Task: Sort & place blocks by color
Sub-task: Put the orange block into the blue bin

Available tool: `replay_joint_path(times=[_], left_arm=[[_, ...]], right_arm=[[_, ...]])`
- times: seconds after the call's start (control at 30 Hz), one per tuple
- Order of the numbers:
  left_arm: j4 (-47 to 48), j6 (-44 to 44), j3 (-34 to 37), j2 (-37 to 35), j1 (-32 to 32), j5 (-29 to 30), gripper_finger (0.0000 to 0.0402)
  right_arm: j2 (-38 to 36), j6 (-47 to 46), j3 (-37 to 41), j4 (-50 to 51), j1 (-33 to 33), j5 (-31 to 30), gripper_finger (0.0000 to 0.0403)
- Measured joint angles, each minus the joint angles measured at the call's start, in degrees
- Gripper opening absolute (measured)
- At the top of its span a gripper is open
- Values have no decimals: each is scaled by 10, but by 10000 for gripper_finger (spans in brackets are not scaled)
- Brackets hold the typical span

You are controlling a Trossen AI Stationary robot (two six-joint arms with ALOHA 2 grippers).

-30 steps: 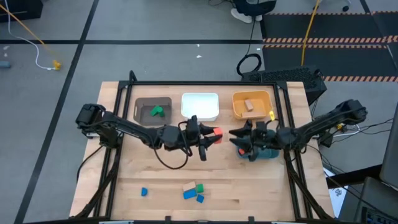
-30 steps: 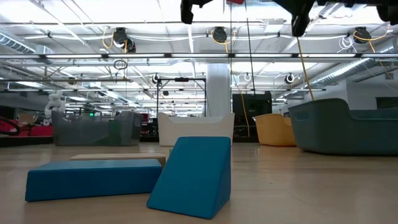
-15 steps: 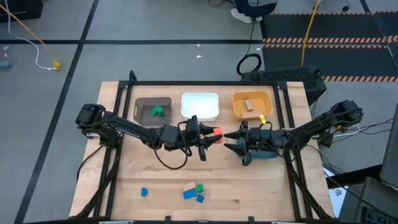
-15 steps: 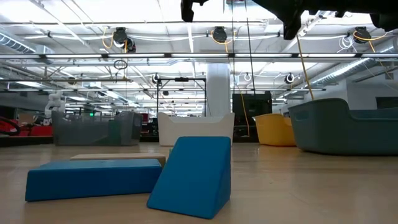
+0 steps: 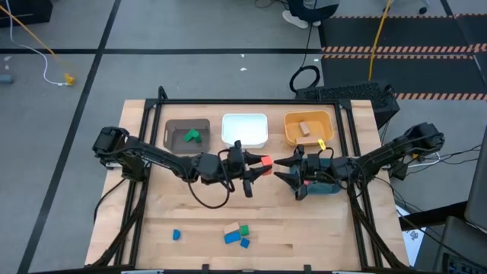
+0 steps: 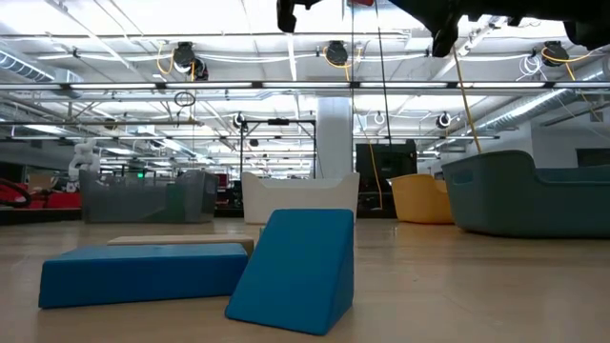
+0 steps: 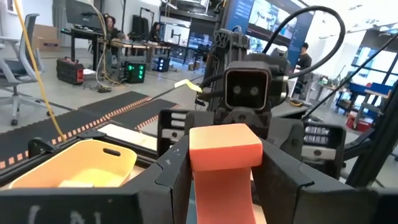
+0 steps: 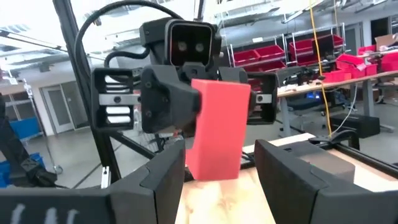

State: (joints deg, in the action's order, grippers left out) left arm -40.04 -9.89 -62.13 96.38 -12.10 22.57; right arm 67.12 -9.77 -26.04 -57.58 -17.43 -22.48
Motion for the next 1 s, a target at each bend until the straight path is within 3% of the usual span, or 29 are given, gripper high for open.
replay_joint_path(times=[0.5, 0.67, 1.0], left_arm=[[28, 7, 0, 0, 0, 0, 145], [26, 7, 0, 0, 6, 0, 146], [26, 9, 0, 0, 15, -1, 147]], right_arm=[[0, 23, 0, 4, -7, 25, 185], [0, -42, 0, -4, -7, 14, 185], [0, -45, 0, -5, -7, 17, 185]])
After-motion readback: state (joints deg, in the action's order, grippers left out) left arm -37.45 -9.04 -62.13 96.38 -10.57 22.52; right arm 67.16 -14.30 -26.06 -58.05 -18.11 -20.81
